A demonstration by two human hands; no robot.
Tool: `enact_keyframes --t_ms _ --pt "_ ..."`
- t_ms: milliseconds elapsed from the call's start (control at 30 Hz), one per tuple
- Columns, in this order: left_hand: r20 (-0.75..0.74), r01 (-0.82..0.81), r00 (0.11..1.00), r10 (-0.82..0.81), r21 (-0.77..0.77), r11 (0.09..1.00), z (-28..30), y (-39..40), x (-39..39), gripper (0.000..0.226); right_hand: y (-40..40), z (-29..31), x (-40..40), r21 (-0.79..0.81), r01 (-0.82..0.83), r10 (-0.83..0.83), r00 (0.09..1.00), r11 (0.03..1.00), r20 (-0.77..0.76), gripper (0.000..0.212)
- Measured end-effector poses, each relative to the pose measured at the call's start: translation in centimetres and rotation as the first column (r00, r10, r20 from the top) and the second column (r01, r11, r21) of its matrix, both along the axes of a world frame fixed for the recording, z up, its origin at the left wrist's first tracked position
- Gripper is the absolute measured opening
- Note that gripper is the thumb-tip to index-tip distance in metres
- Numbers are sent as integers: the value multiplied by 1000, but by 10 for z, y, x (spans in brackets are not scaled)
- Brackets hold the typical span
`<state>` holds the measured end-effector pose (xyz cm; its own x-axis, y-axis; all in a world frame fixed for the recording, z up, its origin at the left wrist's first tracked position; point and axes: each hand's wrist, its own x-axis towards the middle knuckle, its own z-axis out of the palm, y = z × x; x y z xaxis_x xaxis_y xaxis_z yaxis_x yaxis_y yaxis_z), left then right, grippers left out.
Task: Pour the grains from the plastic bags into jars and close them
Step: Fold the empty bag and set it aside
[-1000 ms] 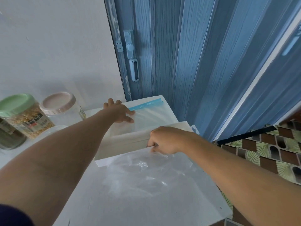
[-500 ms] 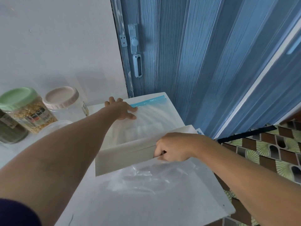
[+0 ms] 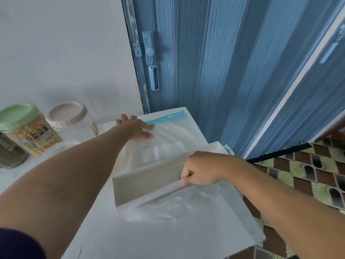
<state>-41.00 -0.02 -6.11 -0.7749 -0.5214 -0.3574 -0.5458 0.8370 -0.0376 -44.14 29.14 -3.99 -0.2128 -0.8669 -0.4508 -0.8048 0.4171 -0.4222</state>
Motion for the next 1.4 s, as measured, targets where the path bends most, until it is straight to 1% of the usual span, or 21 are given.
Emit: enact_keyframes --t_ms 100,333,400,500,567,667,767,833,867,933,1000,1067,1133,1200,1300,1367,1400 --pt "4 -3 1000 3 7 1000 0 0 -1 58 6 -4 3 19 11 -11 1000 1000 15 30" --pt "-7 -19 1000 19 14 1000 -2 1 -2 59 20 1 27 148 -56 40 993 987 113 18" --pt "-4 -20 1000 20 12 1000 -3 1 -1 59 23 0 31 148 -68 52 993 987 110 17" --pt "1 -24 1000 24 22 999 -1 3 -1 60 25 3 28 99 -46 33 991 994 127 18" --pt "-15 -12 1000 12 17 1000 1 5 0 58 25 8 23 34 -13 9 994 999 109 21" --pt "-85 38 996 -36 16 999 1 5 4 52 22 13 15 -52 17 -15 999 999 46 35" --pt "-186 45 982 -39 26 999 0 4 14 50 22 15 12 -81 9 -13 999 997 -42 25" --pt "-257 28 966 -21 25 999 2 3 23 53 20 18 10 -72 1 -6 997 997 -76 29" --pt "-268 17 963 -12 17 1000 4 3 29 58 19 19 8 -64 -4 -2 996 998 -85 32" --pt "-215 3 977 -5 -8 1000 7 2 39 73 14 20 4 -79 -7 0 996 997 -92 31" --pt "-90 -5 996 4 -8 1000 8 0 50 86 7 22 -1 -97 -3 -4 997 995 -76 20" --pt "27 10 1000 -10 1 1000 6 0 57 93 -1 20 -4 -63 -18 14 998 998 -69 10" --pt "64 20 998 -20 0 1000 4 1 58 94 -9 17 -8 -5 -32 31 997 999 -72 7" --pt "87 21 996 -20 -16 1000 5 2 55 95 -15 15 -13 12 -17 18 997 1000 -70 13" --pt "119 29 993 -25 -30 999 6 1 54 98 -19 17 -23 -10 -27 26 995 1000 -99 25" --pt "130 39 991 -33 -42 998 8 2 55 95 -21 22 -34 -30 -12 8 992 999 -125 25" --pt "139 49 990 -40 -55 997 9 3 54 91 -21 25 -42 -41 11 -16 991 999 -133 22"
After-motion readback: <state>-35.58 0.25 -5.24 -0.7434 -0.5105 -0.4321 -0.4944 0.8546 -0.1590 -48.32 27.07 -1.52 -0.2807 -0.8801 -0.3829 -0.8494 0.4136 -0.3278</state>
